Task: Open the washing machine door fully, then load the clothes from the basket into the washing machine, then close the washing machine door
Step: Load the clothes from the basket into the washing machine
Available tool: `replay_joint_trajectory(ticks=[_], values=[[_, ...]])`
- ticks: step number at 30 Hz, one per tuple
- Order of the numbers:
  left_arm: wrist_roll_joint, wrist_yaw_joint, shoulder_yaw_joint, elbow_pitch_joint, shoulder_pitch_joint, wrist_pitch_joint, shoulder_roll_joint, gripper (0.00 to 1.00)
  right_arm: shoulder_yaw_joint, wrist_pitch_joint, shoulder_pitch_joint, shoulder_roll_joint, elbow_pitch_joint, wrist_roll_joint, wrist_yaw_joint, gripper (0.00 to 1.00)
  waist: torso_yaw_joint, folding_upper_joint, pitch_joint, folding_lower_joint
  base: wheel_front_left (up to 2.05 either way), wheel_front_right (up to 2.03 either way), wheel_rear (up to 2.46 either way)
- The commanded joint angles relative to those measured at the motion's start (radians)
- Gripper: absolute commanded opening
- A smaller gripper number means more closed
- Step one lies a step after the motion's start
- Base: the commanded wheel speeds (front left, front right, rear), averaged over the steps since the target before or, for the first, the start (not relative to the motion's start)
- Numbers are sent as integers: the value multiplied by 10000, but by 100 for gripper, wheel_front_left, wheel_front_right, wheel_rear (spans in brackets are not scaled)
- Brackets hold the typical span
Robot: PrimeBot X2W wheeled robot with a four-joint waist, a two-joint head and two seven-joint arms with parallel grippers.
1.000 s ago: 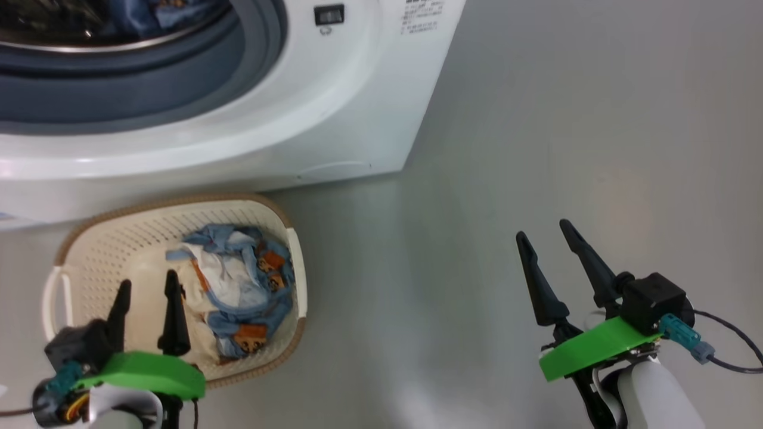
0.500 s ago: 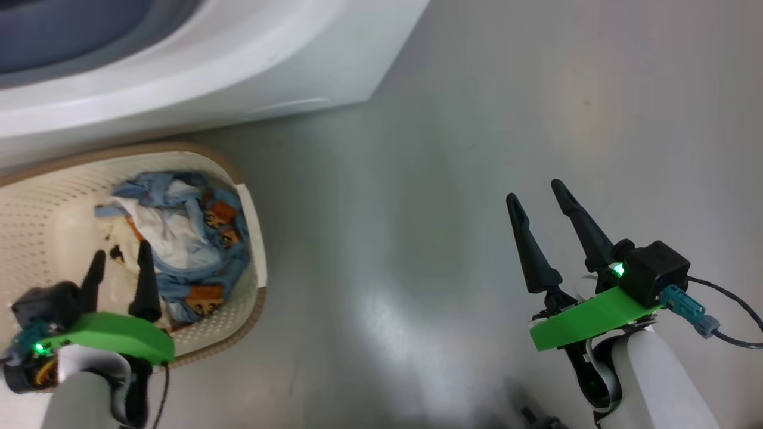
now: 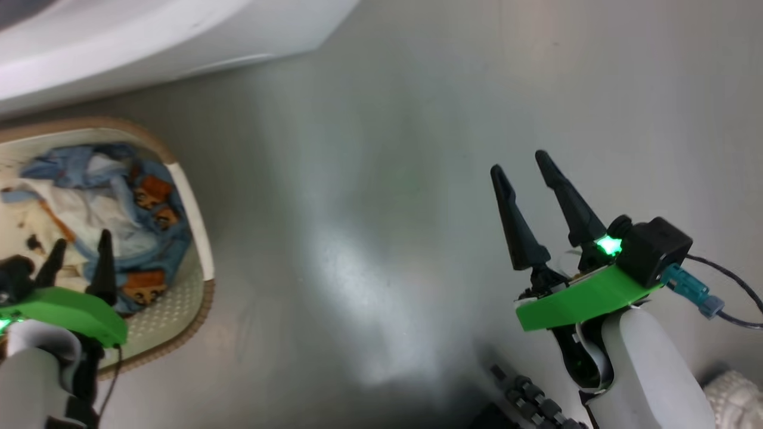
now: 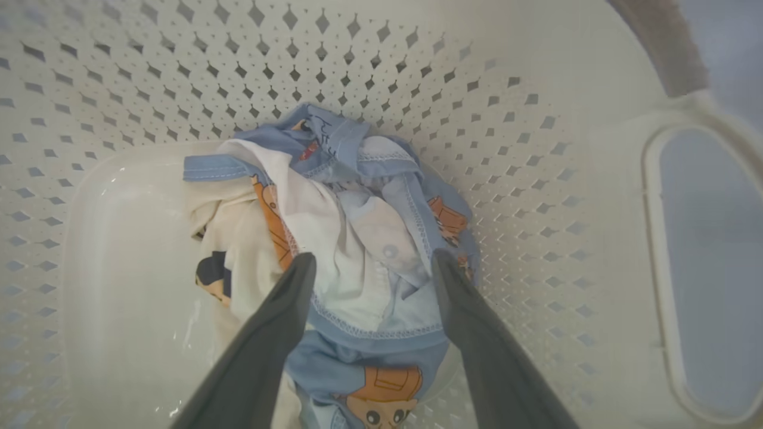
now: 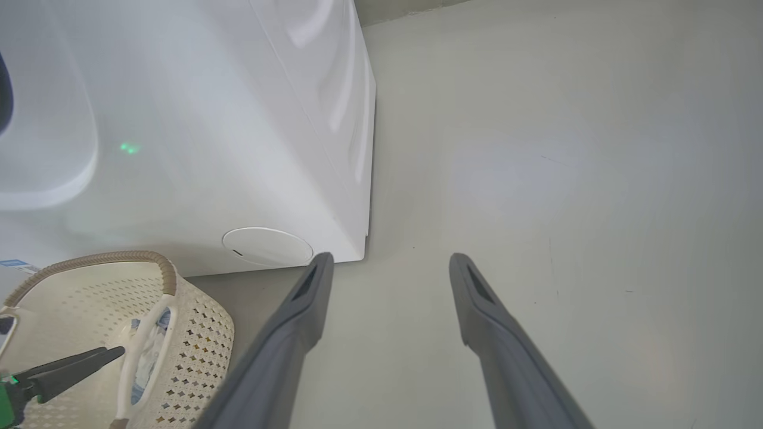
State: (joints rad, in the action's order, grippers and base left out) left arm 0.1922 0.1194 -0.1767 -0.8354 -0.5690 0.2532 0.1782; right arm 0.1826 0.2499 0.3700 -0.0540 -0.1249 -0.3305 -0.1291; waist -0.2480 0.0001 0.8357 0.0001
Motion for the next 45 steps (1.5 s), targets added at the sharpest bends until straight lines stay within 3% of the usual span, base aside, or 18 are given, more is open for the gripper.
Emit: replay_joint_trajectory(ticks=[1, 13, 18, 21, 35, 36, 38, 45], values=[[73, 27, -240, -184, -16, -79, 467, 100, 257, 118, -213, 36, 223, -179, -16, 100, -371, -1, 424, -1, 0, 0, 0], [267, -226, -299, -1538, -1409, -1077, 1224, 100, 475, 118, -55, 37, 253, -527, -16, 100, -640, -1, 1061, -1, 0, 0, 0], [87, -913, -223, -1997, -1707, -1680, 1517, 100, 517, 118, -31, 37, 246, -648, -16, 100, -747, -1, 1162, -1, 0, 0, 0], [82, -1101, -186, -2091, -1907, -1854, 1551, 100, 523, 118, -18, 37, 229, -690, -16, 100, -772, -1, 1211, -1, 0, 0, 0], [-221, -841, 606, -2704, -2807, -3026, 1634, 100, 610, 118, -1, 37, 235, -771, -16, 100, -914, -1, 1368, -1, 0, 0, 0], [-213, -828, 625, -2748, -2826, -3015, 1633, 70, 607, 118, 6, 37, 230, -790, -16, 100, -929, -1, 1359, -1, 0, 0, 0], [-214, -699, 705, -2828, -2828, -2916, 1643, 0, 599, 118, 17, 37, 218, -803, -16, 100, -944, -1, 1333, -1, 0, 0, 0], [-55, -298, 869, -3179, -2688, -1899, 1545, 0, 401, 118, 96, 37, 205, -664, -16, 100, -771, -1, 1034, -1, 0, 0, 0]])
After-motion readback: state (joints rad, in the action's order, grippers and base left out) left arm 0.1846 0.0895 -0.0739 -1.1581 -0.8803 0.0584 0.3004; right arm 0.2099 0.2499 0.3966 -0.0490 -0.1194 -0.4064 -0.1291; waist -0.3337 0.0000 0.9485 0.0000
